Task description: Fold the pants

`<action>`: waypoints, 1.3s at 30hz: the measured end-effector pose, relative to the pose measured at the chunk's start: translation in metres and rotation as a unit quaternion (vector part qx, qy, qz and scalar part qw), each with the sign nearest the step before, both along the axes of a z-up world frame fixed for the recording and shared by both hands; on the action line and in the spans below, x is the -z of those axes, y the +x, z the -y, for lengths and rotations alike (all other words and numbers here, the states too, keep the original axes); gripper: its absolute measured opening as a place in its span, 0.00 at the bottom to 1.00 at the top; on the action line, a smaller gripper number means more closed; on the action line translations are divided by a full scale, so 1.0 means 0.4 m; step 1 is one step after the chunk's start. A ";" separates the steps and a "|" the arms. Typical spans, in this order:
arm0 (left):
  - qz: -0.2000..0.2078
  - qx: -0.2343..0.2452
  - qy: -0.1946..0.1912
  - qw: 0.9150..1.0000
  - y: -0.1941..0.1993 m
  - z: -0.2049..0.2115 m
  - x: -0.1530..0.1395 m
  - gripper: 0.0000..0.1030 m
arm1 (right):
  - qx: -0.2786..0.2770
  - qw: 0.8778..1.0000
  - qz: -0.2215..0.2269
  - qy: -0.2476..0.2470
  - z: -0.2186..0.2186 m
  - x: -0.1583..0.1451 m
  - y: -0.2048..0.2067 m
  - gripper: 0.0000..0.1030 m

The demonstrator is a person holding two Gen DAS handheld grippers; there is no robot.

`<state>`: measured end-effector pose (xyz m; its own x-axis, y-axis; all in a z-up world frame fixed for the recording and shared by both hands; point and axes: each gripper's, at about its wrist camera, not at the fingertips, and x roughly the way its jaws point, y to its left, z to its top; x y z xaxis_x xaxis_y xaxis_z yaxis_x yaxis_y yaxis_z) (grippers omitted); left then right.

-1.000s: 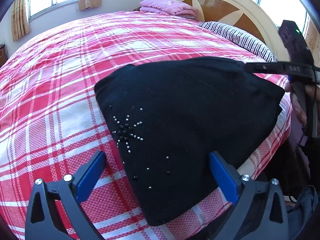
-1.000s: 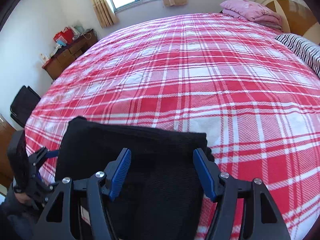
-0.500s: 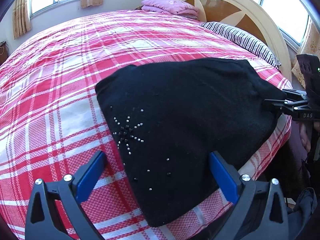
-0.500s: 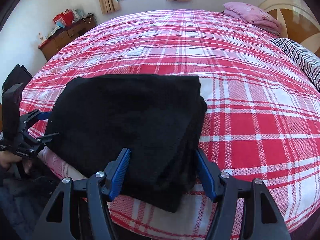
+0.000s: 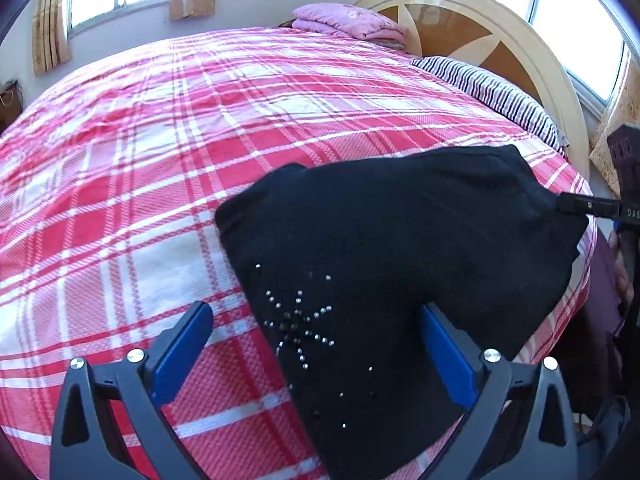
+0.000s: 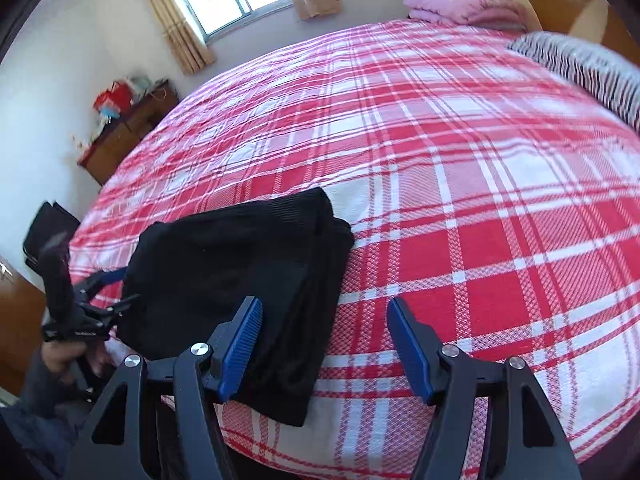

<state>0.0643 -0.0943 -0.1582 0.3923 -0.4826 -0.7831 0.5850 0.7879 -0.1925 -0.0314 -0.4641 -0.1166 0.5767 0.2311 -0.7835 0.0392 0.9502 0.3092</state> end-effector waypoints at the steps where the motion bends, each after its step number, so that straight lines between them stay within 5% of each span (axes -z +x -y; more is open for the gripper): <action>1: -0.003 0.001 -0.004 1.000 0.005 0.001 0.004 1.00 | 0.002 1.000 0.001 0.007 0.005 0.003 -0.001 0.64; 19: -0.026 -0.024 -0.061 0.997 0.040 -0.042 0.001 1.00 | 0.002 0.999 -0.009 0.042 0.029 0.009 -0.015 0.56; 35: -0.037 0.019 -0.097 0.994 0.063 -0.002 0.005 1.00 | -0.004 0.997 -0.022 0.080 0.017 0.037 0.015 0.53; 38: -0.032 0.021 -0.093 0.995 0.056 0.001 0.003 0.93 | -0.015 0.995 -0.020 0.098 0.012 0.038 0.008 0.46; 39: -0.033 0.023 -0.099 0.994 0.054 -0.002 -0.001 0.83 | -0.022 0.993 -0.019 0.110 0.009 0.039 0.005 0.45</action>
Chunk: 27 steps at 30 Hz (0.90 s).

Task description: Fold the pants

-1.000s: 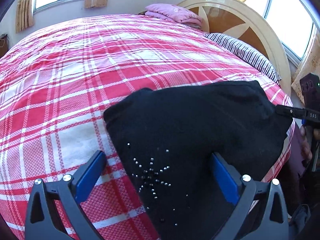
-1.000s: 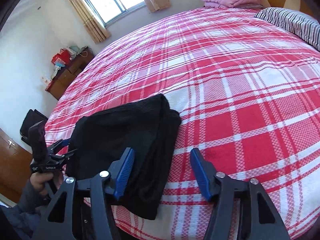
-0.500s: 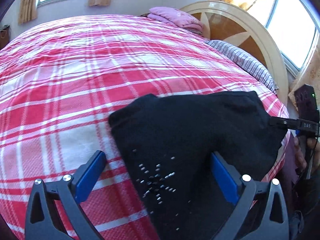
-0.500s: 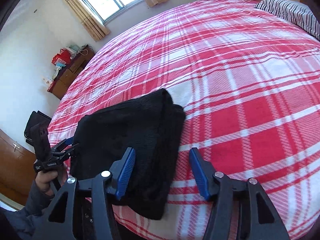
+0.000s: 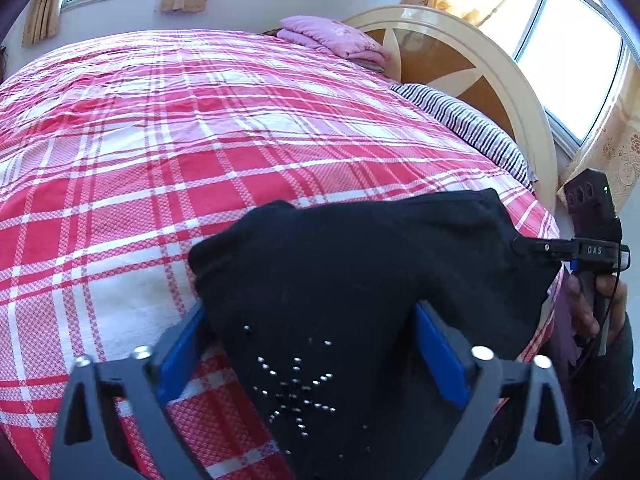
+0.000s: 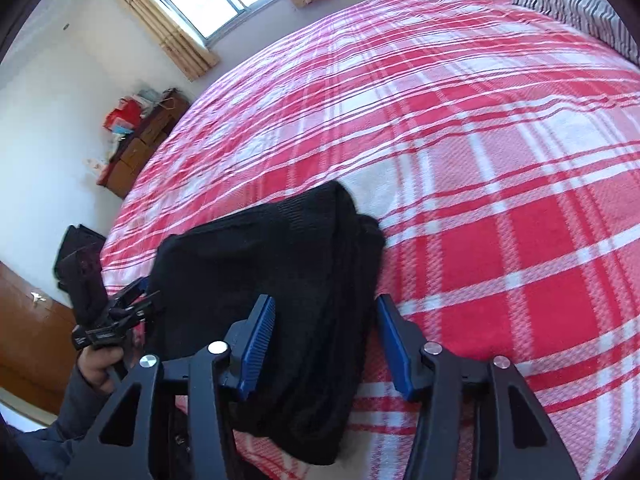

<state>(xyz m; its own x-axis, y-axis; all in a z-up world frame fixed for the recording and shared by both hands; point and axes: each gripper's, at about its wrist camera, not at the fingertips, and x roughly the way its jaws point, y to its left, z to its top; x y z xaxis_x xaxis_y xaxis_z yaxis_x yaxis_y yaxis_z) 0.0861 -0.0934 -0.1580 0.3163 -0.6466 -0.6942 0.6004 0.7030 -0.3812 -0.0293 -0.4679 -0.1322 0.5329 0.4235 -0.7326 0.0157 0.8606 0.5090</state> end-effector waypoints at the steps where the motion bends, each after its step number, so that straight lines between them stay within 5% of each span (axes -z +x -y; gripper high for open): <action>1: -0.004 0.001 -0.006 1.000 0.002 -0.004 -0.001 0.74 | -0.005 1.000 0.002 0.008 -0.003 0.002 -0.002 0.44; 7: -0.032 -0.009 -0.053 0.998 0.012 -0.040 0.010 0.44 | 0.005 0.998 0.018 0.054 0.027 0.007 -0.008 0.31; 13: -0.057 0.002 -0.085 0.995 0.008 -0.044 0.016 0.25 | 0.008 0.997 0.023 0.069 0.041 0.009 -0.018 0.27; 27: -0.023 -0.022 -0.102 0.994 0.013 -0.150 -0.089 0.14 | -0.052 0.996 0.065 0.044 -0.027 -0.112 0.040 0.26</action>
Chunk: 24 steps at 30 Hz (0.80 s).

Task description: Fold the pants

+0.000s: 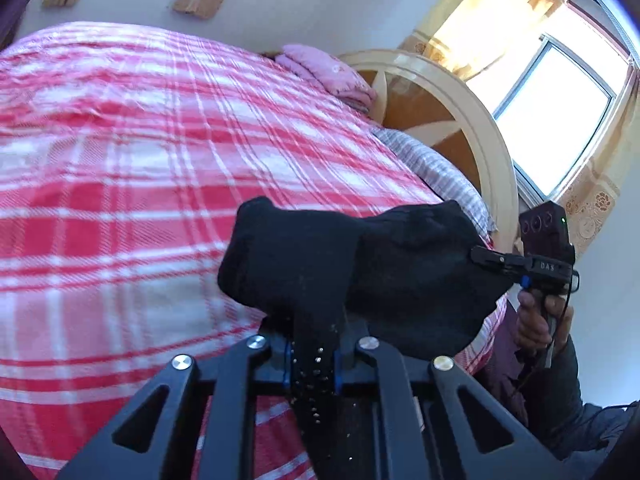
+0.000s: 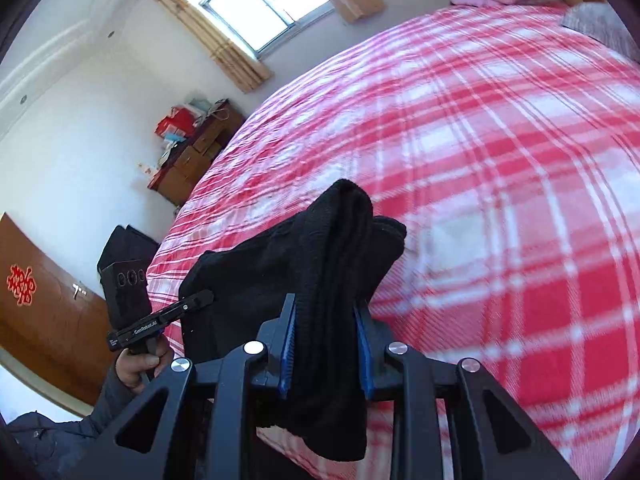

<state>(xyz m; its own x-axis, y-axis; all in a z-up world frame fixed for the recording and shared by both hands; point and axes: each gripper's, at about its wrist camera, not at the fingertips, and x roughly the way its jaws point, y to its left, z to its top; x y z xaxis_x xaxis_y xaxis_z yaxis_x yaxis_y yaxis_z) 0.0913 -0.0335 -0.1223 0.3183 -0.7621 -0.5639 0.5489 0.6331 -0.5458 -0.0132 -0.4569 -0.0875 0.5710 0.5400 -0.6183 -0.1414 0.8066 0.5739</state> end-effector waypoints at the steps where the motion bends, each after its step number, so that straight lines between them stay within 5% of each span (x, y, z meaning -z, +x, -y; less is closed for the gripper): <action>1: 0.005 -0.009 0.002 1.000 0.005 -0.023 -0.011 0.14 | -0.010 1.000 0.001 -0.003 -0.017 -0.003 0.018 0.26; 14: 0.046 -0.150 0.041 0.987 0.089 -0.353 -0.063 0.14 | -0.163 0.986 0.000 -0.033 -0.342 0.031 0.261 0.26; 24: 0.037 -0.218 0.078 0.972 0.131 -0.520 -0.009 0.14 | -0.201 0.979 -0.024 -0.032 -0.556 0.130 0.380 0.26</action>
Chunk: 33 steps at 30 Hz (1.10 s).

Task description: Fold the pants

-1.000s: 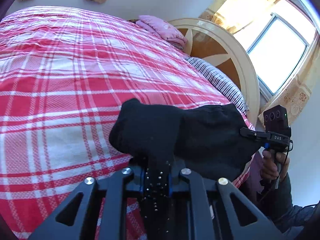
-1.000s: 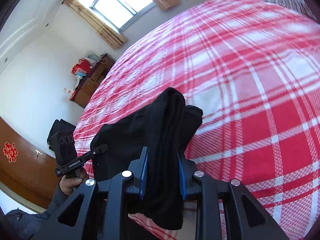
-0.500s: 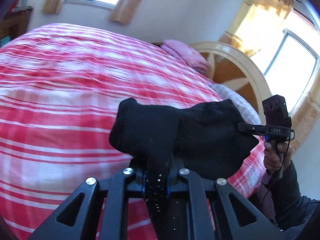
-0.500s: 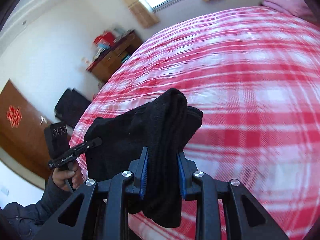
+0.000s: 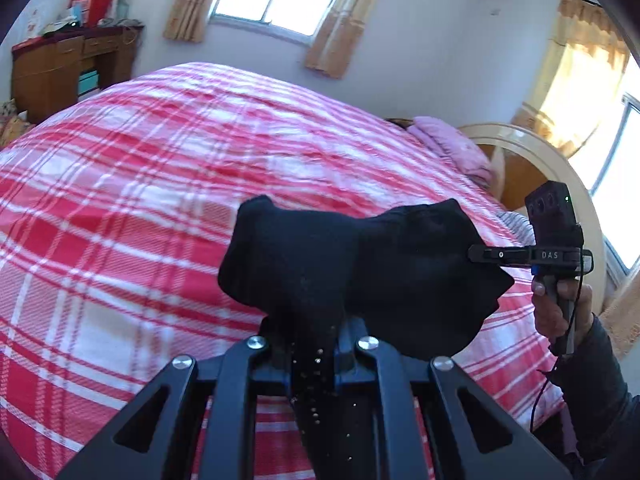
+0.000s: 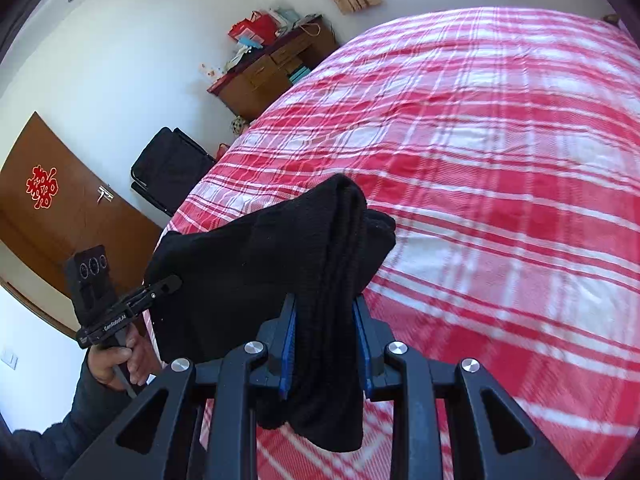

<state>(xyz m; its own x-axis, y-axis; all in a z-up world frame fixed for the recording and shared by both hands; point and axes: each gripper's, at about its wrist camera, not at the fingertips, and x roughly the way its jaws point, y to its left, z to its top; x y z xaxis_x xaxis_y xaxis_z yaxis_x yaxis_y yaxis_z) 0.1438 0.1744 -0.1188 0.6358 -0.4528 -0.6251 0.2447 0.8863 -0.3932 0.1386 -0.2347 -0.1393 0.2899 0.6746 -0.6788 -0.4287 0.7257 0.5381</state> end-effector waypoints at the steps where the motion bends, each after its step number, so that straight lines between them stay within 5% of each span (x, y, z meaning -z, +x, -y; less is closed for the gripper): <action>1: -0.003 -0.003 0.002 1.000 0.004 -0.007 0.010 0.14 | 0.002 1.000 -0.002 -0.001 -0.008 0.009 0.005 0.26; 6: -0.023 -0.010 -0.001 1.000 0.024 -0.031 0.078 0.15 | 0.018 1.000 -0.025 0.004 -0.019 0.059 0.045 0.26; 10: -0.025 -0.017 0.018 0.999 0.015 -0.024 0.097 0.41 | 0.027 0.999 -0.029 -0.028 -0.008 0.088 0.043 0.28; 14: -0.027 -0.016 0.045 0.998 -0.011 -0.012 0.105 0.52 | 0.043 0.997 -0.021 -0.059 0.019 0.104 0.022 0.45; 19: -0.020 -0.017 0.084 0.996 -0.053 -0.015 0.104 0.65 | 0.063 0.997 -0.011 -0.042 0.077 0.097 -0.030 0.48; 23: -0.012 -0.027 0.097 0.995 -0.058 -0.013 0.113 0.66 | 0.090 0.994 -0.018 -0.055 0.095 0.125 -0.048 0.56; 33: -0.007 -0.050 0.127 0.991 -0.071 0.004 0.110 0.74 | 0.122 0.990 -0.004 -0.066 0.100 0.122 -0.075 0.58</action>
<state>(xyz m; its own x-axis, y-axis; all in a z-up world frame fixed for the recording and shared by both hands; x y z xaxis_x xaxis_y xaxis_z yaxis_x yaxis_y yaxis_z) 0.1156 0.1729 -0.1626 0.6599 -0.2152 -0.7199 0.1460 0.9766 -0.1581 0.1085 -0.2748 -0.1882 0.4282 0.4897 -0.7595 -0.2275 0.8718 0.4338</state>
